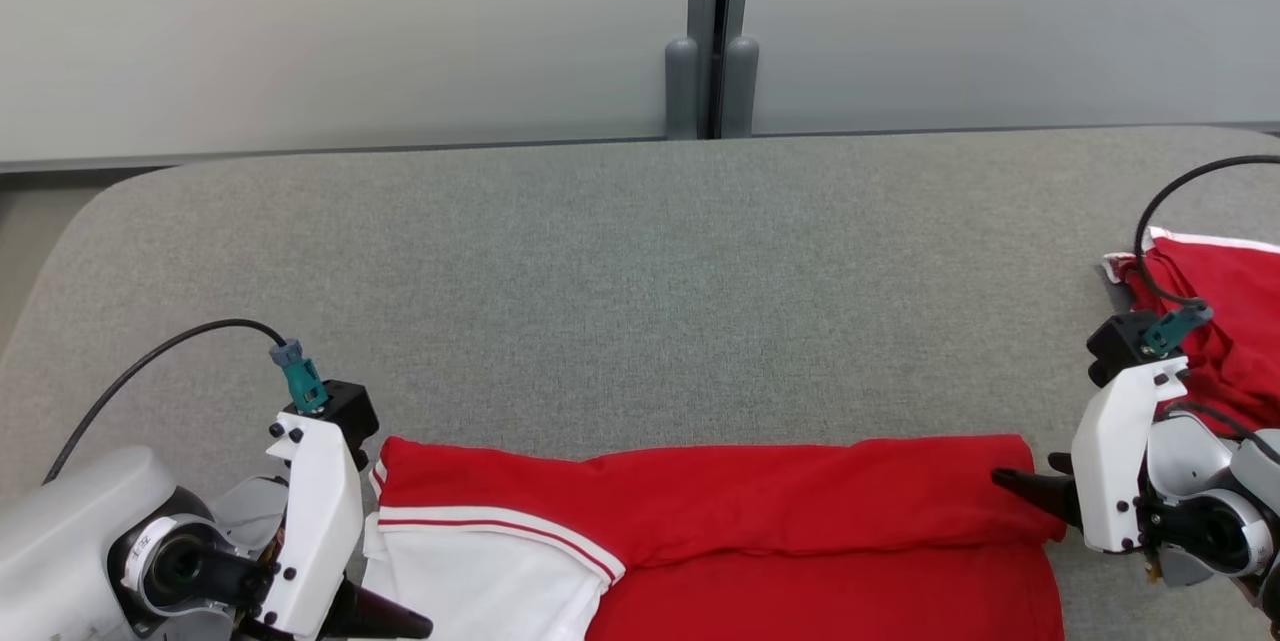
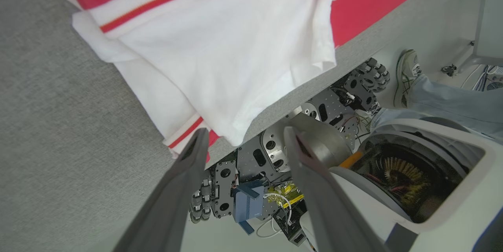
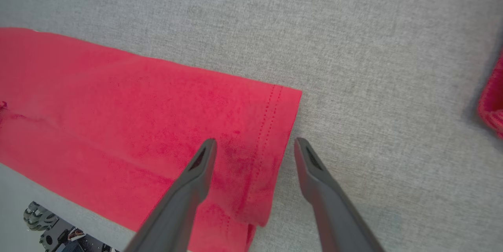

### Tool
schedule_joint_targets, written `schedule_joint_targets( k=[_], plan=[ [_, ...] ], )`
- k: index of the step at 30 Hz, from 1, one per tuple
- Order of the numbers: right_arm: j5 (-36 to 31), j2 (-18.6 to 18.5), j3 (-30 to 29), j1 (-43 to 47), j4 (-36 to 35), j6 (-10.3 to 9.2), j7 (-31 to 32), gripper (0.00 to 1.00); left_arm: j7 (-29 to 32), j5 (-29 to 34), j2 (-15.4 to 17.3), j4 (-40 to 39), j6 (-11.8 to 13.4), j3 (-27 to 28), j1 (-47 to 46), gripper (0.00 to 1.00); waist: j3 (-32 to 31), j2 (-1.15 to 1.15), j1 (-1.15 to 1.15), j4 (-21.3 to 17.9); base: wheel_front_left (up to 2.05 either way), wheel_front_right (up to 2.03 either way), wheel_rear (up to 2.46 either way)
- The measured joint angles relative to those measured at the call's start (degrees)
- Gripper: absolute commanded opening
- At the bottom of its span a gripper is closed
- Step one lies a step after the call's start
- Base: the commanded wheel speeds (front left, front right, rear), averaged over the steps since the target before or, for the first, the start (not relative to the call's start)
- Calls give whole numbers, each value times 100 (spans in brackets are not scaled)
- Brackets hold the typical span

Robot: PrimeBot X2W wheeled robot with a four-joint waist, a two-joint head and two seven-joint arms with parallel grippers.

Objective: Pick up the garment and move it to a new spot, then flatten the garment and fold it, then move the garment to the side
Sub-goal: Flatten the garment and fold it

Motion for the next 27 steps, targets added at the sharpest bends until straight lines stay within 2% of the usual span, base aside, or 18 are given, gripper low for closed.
schedule_joint_targets(
  k=[4, 8, 13, 16, 19, 23, 25, 27],
  plan=[
    [181, -16, -124, 7, -38, 0, -248, 100, -183, 148, 42, 16, -66, 59, -1, 100, -192, 0, 0, -14, 0, 0, 0],
    [357, -145, -409, 26, -216, 0, -717, 100, -675, 360, 82, -18, -136, 237, -19, 100, -381, 0, 0, -26, 0, 0, 0],
    [247, -297, -877, 68, -400, 0, -1837, 100, -1895, 920, 132, -2, -138, 613, -48, 100, -511, 0, 0, -36, 0, 0, 0],
    [136, -261, -1185, 229, -309, 0, -2575, 100, -2865, 1198, 126, 68, -86, 905, 59, 100, -571, 0, 0, -36, 0, 0, 0],
    [55, -130, -1439, 449, -252, 0, -3201, 100, -3745, 1488, 141, 107, 127, 1089, 291, 100, -637, 0, 0, -24, 0, 0, 0],
    [-103, -9, -1756, 798, -197, 0, -3876, 100, -4996, 1817, 167, 99, 683, 1393, 687, 100, -712, 0, 0, 9, 0, 0, 0],
    [-231, 75, -1917, 996, -147, 0, -4162, 100, -5666, 1836, 134, 22, 969, 1623, 951, 100, -738, 0, 0, 26, 0, 0, 0],
    [-461, 220, -2064, 1223, -54, 0, -4343, 100, -6324, 1701, 49, -134, 1077, 1860, 1296, 100, -759, 0, 0, 42, 0, 0, 0]
  ],
)
